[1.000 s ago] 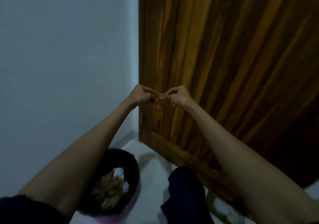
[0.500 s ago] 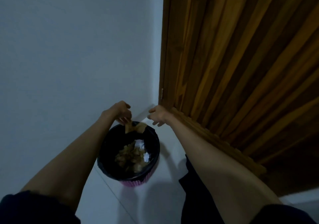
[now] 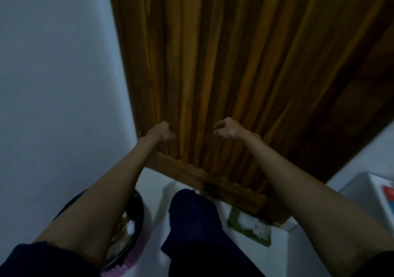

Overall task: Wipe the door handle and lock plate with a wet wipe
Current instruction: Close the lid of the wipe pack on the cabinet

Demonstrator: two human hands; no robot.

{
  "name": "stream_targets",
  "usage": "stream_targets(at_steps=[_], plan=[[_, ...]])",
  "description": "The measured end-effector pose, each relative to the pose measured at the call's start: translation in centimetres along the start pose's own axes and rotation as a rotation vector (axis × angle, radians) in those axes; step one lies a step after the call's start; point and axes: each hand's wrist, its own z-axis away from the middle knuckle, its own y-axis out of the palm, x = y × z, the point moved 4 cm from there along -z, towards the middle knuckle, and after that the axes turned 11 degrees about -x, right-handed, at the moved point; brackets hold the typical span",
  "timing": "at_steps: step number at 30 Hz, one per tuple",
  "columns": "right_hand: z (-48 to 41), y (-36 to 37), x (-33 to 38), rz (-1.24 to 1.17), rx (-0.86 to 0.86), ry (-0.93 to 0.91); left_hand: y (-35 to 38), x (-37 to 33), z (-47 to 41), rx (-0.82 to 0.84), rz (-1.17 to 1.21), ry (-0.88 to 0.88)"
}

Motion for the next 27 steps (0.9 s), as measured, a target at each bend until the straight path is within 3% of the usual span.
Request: stream_targets(at_steps=[5,13,19,27], plan=[[3.0,-12.9,-10.6,-0.030,-0.171,0.118,6.1,-15.9,-0.9,0.076,0.039,0.212],[12.5,-25.1,-25.9,-0.010,-0.446,0.278,18.0,-36.6,6.0,0.272,0.049,0.515],[19.4,-28.9,-35.2,-0.043,-0.568,0.433,26.3,-44.8,11.9,0.329,0.045,0.688],[25.3,-28.2,-44.9,0.024,-0.627,0.560,35.4,-49.1,16.3,0.360,0.058,0.692]])
